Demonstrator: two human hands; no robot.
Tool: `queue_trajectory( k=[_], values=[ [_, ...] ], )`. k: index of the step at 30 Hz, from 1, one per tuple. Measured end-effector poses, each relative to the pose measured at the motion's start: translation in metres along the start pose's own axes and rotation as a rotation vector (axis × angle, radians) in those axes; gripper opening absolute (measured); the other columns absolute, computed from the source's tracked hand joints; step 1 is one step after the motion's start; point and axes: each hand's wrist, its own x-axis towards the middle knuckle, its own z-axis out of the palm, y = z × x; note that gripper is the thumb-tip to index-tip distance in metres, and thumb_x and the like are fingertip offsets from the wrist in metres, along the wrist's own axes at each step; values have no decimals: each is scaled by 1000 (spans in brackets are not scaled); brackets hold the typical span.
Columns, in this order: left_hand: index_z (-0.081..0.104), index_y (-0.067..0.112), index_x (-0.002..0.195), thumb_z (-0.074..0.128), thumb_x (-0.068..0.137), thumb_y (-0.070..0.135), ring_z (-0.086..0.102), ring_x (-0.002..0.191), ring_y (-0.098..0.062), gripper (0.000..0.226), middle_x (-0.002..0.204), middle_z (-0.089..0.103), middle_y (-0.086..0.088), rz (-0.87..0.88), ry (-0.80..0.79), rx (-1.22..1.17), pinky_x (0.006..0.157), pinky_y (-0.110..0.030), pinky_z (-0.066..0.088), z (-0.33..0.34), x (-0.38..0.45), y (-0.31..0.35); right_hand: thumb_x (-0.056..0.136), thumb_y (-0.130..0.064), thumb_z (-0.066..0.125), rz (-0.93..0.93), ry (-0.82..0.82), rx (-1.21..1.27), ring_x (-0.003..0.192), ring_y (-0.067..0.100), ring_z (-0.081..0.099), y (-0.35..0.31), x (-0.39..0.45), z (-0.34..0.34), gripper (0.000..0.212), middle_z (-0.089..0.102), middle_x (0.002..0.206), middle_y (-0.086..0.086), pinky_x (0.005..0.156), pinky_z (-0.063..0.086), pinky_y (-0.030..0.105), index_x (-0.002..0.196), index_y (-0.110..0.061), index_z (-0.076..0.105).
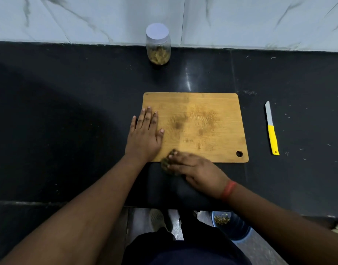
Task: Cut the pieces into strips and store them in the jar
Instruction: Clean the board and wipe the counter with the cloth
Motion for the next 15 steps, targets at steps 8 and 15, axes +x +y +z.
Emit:
queue_trajectory(
  k=[8,15],
  values=[
    [12,15,161,16,104,48,-3,156,-21,66,169,2,-8,-2,17,-11,126,-44,0,0,-1,0,86,2,55,729,437,-73,138,21,42,59,19,-28,54,48,147,5,116,29,27,137,-16,56],
    [13,14,161,15,103,49,0,156,-22,68,169,3,-9,-2,18,-15,126,-48,4,1,0,0,76,8,59,359,254,-60,133,22,46,-16,1,23,62,55,141,6,113,35,32,132,-17,61]
  ],
)
